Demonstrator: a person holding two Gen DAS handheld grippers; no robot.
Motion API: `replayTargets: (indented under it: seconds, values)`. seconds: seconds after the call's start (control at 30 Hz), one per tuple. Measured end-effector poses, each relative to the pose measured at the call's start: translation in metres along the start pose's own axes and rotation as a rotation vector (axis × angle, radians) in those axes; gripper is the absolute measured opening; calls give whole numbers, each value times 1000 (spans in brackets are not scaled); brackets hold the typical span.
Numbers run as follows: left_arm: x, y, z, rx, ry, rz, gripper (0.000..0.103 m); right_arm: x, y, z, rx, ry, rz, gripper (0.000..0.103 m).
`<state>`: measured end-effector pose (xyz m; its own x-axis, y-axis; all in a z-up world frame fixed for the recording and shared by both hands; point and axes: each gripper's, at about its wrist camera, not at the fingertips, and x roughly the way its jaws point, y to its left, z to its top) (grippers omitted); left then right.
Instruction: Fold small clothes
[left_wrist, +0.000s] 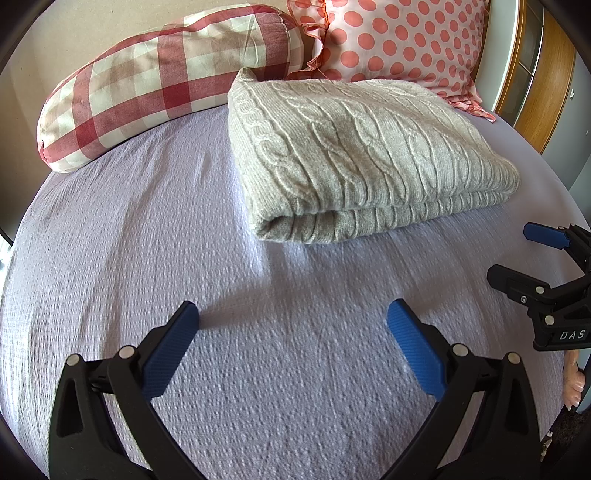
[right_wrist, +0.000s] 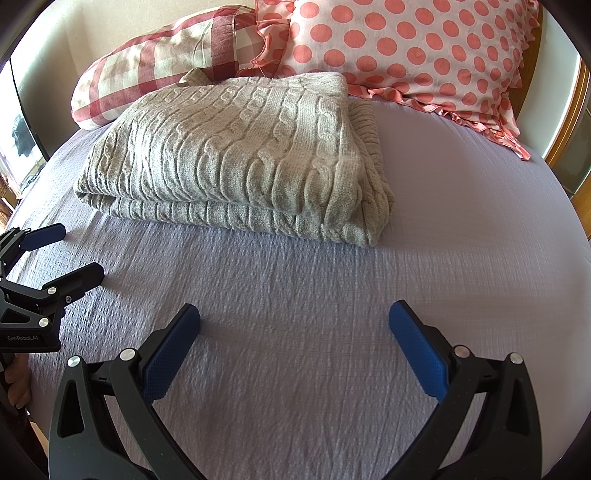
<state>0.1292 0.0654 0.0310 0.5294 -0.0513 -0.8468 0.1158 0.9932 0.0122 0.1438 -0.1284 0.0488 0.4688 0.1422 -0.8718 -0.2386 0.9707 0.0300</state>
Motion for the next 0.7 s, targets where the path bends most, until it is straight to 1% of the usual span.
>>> replayTargets:
  seconds: [0.7]
  values:
    - [0,-2,0,7,1,-4,101,0,0,0,0,0,0,102]
